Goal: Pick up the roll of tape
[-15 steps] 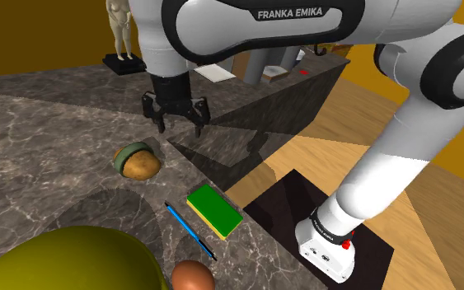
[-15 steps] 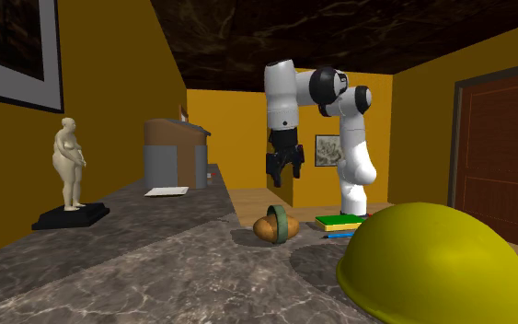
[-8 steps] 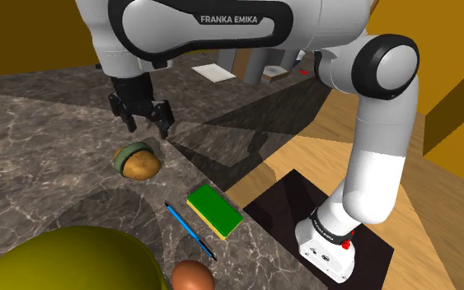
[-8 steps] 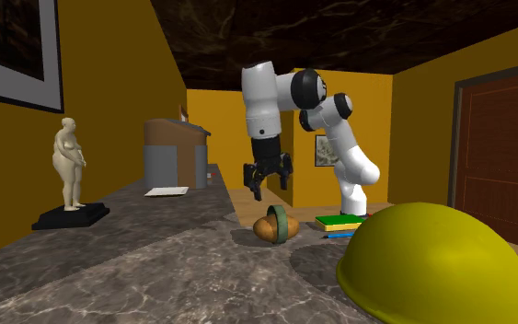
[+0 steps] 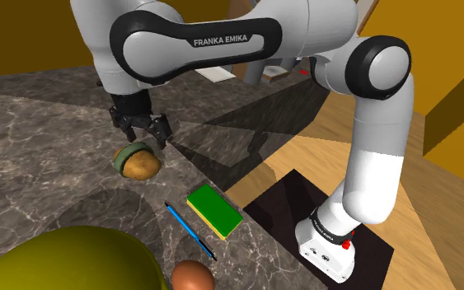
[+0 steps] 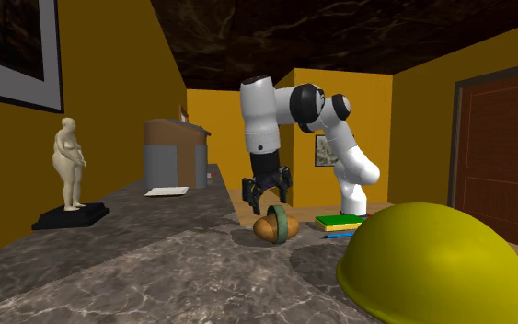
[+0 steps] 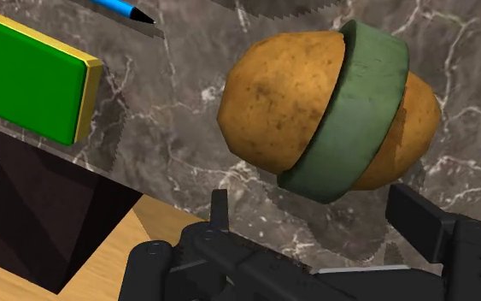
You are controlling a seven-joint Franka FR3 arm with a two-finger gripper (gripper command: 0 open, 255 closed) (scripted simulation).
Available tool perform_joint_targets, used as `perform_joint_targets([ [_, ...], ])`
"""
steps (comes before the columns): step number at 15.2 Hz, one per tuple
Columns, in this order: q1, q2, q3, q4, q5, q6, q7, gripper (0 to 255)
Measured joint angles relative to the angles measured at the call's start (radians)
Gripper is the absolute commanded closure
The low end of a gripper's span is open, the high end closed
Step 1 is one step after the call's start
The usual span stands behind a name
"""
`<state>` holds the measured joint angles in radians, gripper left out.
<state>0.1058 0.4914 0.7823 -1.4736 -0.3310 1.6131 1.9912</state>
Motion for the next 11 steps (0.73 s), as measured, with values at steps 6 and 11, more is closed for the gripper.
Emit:
perform_joint_targets([
  [6, -0.003, -0.006, -0.001, 0.000, -0.003, 0.008, 0.002, 255],
  [11, -0.002, -0.004, -0.001, 0.009, -0.002, -0.003, -0.001, 255],
])
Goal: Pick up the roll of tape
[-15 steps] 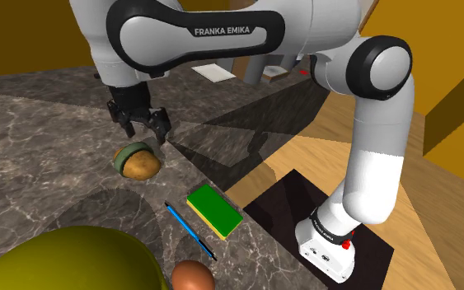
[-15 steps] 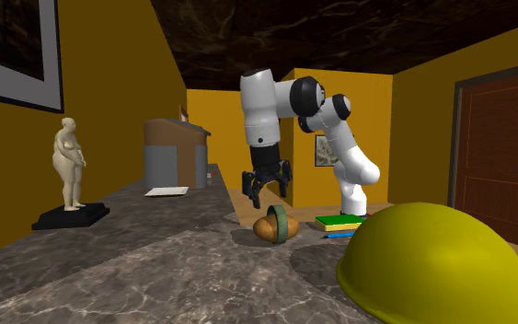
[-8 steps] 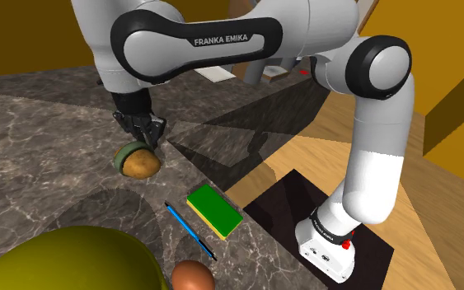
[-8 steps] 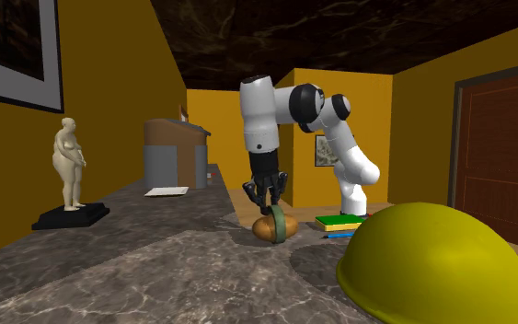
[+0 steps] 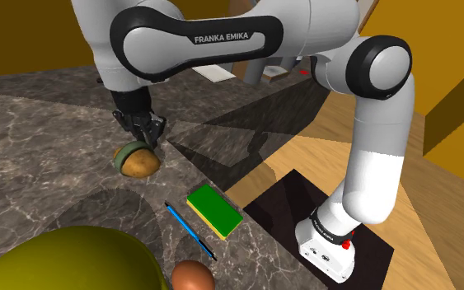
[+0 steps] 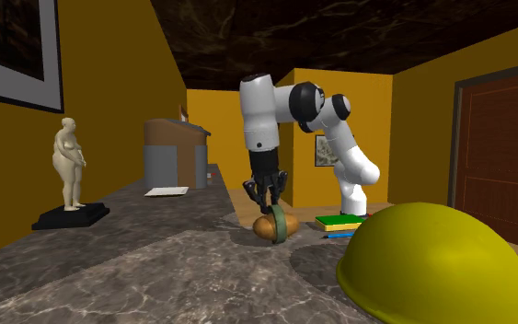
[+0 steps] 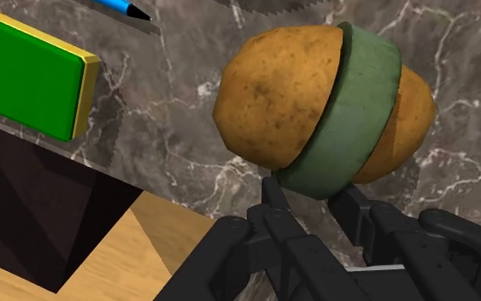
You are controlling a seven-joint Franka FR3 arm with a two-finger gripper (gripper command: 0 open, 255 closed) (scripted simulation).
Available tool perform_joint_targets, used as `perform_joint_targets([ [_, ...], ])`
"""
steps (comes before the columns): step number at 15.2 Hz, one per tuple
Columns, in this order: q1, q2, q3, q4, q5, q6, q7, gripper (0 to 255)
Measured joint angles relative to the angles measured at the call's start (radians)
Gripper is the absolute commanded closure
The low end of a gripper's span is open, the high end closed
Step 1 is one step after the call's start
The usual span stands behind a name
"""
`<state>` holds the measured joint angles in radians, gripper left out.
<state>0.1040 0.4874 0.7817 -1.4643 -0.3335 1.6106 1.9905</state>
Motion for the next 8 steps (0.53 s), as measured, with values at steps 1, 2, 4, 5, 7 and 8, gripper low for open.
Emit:
perform_joint_targets([
  [1, 0.002, 0.001, 0.001, 0.006, 0.002, -0.009, -0.001, 255],
  [2, 0.004, 0.000, 0.002, 0.011, 0.004, -0.018, -0.002, 255],
  [4, 0.008, -0.001, 0.004, 0.035, 0.006, -0.043, -0.005, 255],
  [5, 0.009, -0.002, 0.004, 0.044, 0.008, -0.053, -0.006, 255],
  [7, 0.019, 0.002, 0.005, 0.077, 0.007, -0.081, -0.006, 255],
  [8, 0.025, 0.005, 0.005, 0.097, 0.006, -0.098, -0.007, 255],
])
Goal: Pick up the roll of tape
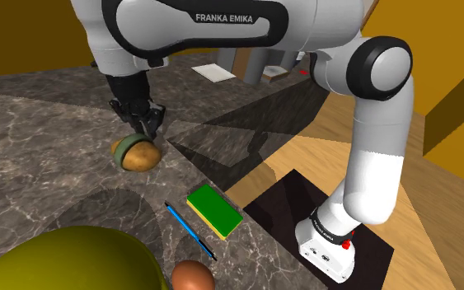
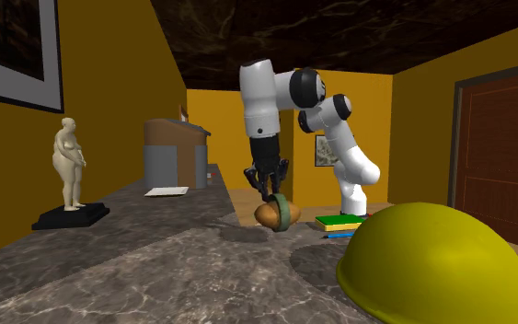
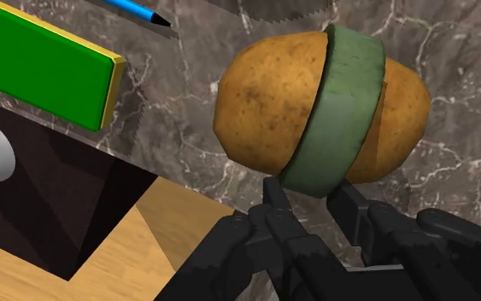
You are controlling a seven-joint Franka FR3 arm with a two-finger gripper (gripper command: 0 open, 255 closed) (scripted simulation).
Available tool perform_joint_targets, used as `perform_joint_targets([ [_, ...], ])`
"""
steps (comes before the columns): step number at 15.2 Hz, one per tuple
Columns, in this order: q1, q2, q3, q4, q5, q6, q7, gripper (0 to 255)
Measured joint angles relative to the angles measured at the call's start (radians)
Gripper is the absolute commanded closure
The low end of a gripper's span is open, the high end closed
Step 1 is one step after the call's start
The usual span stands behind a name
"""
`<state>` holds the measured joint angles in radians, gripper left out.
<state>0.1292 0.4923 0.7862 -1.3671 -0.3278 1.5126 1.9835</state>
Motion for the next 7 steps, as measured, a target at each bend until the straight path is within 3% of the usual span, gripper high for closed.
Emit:
perform_joint_targets([
  [7, 0.019, 0.000, 0.002, 0.094, 0.001, -0.089, -0.009, 255],
])
